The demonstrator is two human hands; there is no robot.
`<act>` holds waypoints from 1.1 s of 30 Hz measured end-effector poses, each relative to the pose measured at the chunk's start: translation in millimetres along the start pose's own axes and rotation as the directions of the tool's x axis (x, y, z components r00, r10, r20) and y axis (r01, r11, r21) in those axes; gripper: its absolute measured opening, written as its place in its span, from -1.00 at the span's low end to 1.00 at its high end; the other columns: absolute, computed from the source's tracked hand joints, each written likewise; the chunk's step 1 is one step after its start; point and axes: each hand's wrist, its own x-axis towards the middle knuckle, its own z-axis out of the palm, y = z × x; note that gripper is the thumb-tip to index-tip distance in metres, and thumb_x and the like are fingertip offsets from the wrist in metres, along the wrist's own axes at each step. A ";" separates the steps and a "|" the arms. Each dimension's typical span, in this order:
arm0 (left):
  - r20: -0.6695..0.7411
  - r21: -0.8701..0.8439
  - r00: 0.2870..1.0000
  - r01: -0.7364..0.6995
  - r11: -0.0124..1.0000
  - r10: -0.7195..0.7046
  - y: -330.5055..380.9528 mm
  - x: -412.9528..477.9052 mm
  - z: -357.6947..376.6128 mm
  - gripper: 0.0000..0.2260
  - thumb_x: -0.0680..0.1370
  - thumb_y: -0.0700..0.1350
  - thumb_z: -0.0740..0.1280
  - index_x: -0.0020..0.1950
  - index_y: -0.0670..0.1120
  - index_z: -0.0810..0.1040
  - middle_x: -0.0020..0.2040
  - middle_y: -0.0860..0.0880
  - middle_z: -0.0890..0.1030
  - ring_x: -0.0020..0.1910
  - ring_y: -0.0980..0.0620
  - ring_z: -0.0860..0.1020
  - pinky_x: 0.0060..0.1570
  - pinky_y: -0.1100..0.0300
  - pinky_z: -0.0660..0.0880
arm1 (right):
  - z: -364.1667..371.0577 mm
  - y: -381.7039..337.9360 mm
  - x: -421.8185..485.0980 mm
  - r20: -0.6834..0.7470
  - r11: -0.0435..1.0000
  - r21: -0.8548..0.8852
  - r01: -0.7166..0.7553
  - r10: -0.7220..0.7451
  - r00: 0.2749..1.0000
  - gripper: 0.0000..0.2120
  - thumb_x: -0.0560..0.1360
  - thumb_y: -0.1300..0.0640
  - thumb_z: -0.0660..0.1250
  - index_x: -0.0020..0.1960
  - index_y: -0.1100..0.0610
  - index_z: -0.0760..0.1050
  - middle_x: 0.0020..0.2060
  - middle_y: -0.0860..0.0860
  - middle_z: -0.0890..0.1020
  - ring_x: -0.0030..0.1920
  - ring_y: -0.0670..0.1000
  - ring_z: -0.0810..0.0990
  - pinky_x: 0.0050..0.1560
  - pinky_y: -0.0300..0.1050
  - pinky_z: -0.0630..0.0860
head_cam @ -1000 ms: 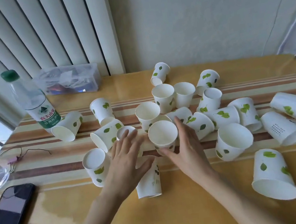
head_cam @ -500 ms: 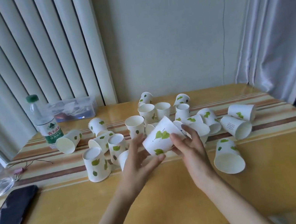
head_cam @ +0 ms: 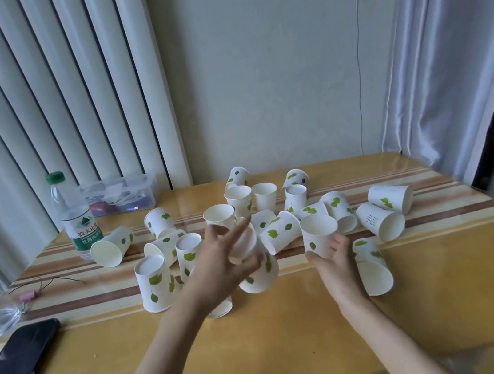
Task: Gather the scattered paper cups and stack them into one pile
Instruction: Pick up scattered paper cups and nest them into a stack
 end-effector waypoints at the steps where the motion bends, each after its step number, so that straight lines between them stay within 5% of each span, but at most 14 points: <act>1: 0.045 0.013 0.999 0.015 1.000 -0.015 -2.4 -0.1 11.1 -0.35 0.51 -0.07 0.42 0.53 0.09 0.21 0.17 -0.03 0.29 0.12 0.06 0.35 0.07 0.54 0.31 | 4.4 5.8 2.2 -0.016 0.999 -0.049 -0.019 0.018 1.000 -0.50 0.46 0.21 0.34 0.33 0.17 0.20 0.16 0.05 0.39 0.25 0.09 0.39 0.18 -0.03 0.36; 4: 0.076 0.031 0.994 0.071 0.997 -0.073 -13.7 -6.7 41.8 -0.26 0.51 -0.07 0.42 0.57 0.01 0.07 0.27 -0.02 0.29 0.18 -0.04 0.44 -0.01 0.56 0.25 | 18.1 16.0 7.2 -0.083 0.987 -0.147 -0.069 0.057 0.995 -0.39 0.45 0.15 0.36 0.39 0.24 0.16 0.28 0.18 0.37 0.31 0.19 0.34 0.25 0.07 0.37; 6: 0.020 -0.018 0.995 0.094 0.995 -0.093 -21.7 -13.8 55.3 -0.30 0.49 -0.03 0.44 0.53 -0.02 0.16 0.24 0.03 0.33 0.19 -0.01 0.47 -0.03 0.52 0.28 | 24.0 19.5 13.0 -0.141 0.979 -0.178 -0.099 0.074 0.987 -0.32 0.45 0.13 0.37 0.43 0.29 0.12 0.33 0.23 0.35 0.36 0.20 0.29 0.27 0.05 0.32; 9: -0.140 -0.276 0.975 0.127 0.953 -0.170 -30.6 -24.3 63.6 -0.56 0.44 0.00 0.49 0.25 0.05 0.44 0.16 0.08 0.48 0.18 0.03 0.50 -0.03 0.39 0.47 | 28.3 23.6 21.8 -0.194 0.974 -0.206 -0.091 0.050 0.980 -0.25 0.43 0.11 0.41 0.44 0.33 0.09 0.35 0.27 0.35 0.36 0.23 0.30 0.33 0.08 0.31; 12: -0.204 -0.438 0.950 0.127 0.890 -0.236 -36.7 -30.6 60.3 -0.58 0.32 0.18 0.48 0.10 0.21 0.43 0.10 0.13 0.55 0.15 0.12 0.55 0.11 0.17 0.53 | 30.4 27.9 29.9 -0.190 0.967 -0.239 -0.093 0.047 0.981 -0.25 0.43 0.10 0.41 0.43 0.31 0.08 0.33 0.26 0.37 0.33 0.26 0.36 0.27 0.10 0.38; 16: -0.151 -0.325 0.973 0.119 0.938 -0.176 -35.2 -34.5 60.9 -0.59 0.40 0.08 0.49 0.18 0.21 0.42 0.10 0.21 0.50 0.10 0.37 0.47 -0.02 0.55 0.41 | 32.4 31.3 36.1 -0.180 0.950 -0.293 -0.106 0.054 0.982 -0.36 0.45 0.07 0.36 0.37 0.26 0.13 0.28 0.25 0.44 0.25 0.27 0.45 0.16 0.16 0.46; 20: -0.160 -0.801 0.905 0.114 0.587 -0.394 -36.6 -33.0 62.8 -0.49 0.34 0.07 0.56 0.18 -0.07 0.47 0.12 -0.04 0.63 0.16 0.04 0.60 0.00 0.31 0.57 | 29.9 28.6 31.5 -0.167 0.969 -0.227 -0.098 0.061 0.984 -0.38 0.42 -0.04 0.38 0.31 0.21 0.19 0.21 0.19 0.45 0.17 0.24 0.47 0.03 0.08 0.46; 22: -0.087 -0.875 0.900 0.135 0.465 -0.426 -38.1 -32.1 67.7 -0.41 0.29 0.06 0.54 0.22 -0.06 0.41 0.19 -0.10 0.59 0.22 -0.05 0.58 0.16 0.07 0.55 | 27.0 27.6 25.4 -0.127 0.986 -0.150 -0.072 0.053 0.990 -0.40 0.40 -0.07 0.40 0.28 0.14 0.21 0.19 0.13 0.47 0.13 0.19 0.49 0.03 0.09 0.48; 24: -0.034 -0.904 0.909 0.149 0.401 -0.414 -36.3 -32.4 73.4 -0.42 0.31 0.00 0.48 0.29 -0.02 0.40 0.19 -0.10 0.59 0.19 -0.04 0.58 0.14 0.08 0.51 | 24.0 23.1 14.5 -0.066 0.996 -0.054 -0.072 0.068 0.995 -0.46 0.40 -0.06 0.42 0.24 0.07 0.25 0.11 0.04 0.53 0.04 0.08 0.53 -0.05 0.02 0.47; 28: -0.065 -0.803 0.939 0.151 0.576 -0.338 -38.1 -33.0 83.4 -0.45 0.28 0.19 0.44 0.20 -0.03 0.56 0.13 -0.04 0.67 0.11 0.05 0.62 0.04 0.25 0.53 | 25.7 13.8 -10.1 0.078 0.967 0.213 -0.138 0.124 0.989 -0.58 0.41 0.01 0.43 0.16 0.02 0.32 -0.01 -0.10 0.56 -0.01 -0.13 0.54 -0.14 -0.21 0.40; 33: 0.000 -0.477 0.972 0.206 0.854 -0.235 -47.8 -35.1 86.0 -0.57 0.31 0.05 0.54 0.11 0.10 0.46 0.05 0.12 0.64 0.06 0.19 0.57 -0.02 0.49 0.42 | 25.0 7.9 -10.9 0.142 0.957 0.276 -0.086 0.048 0.989 -0.58 0.41 0.14 0.44 0.20 0.04 0.36 -0.01 -0.15 0.61 0.01 -0.21 0.59 -0.19 -0.36 0.45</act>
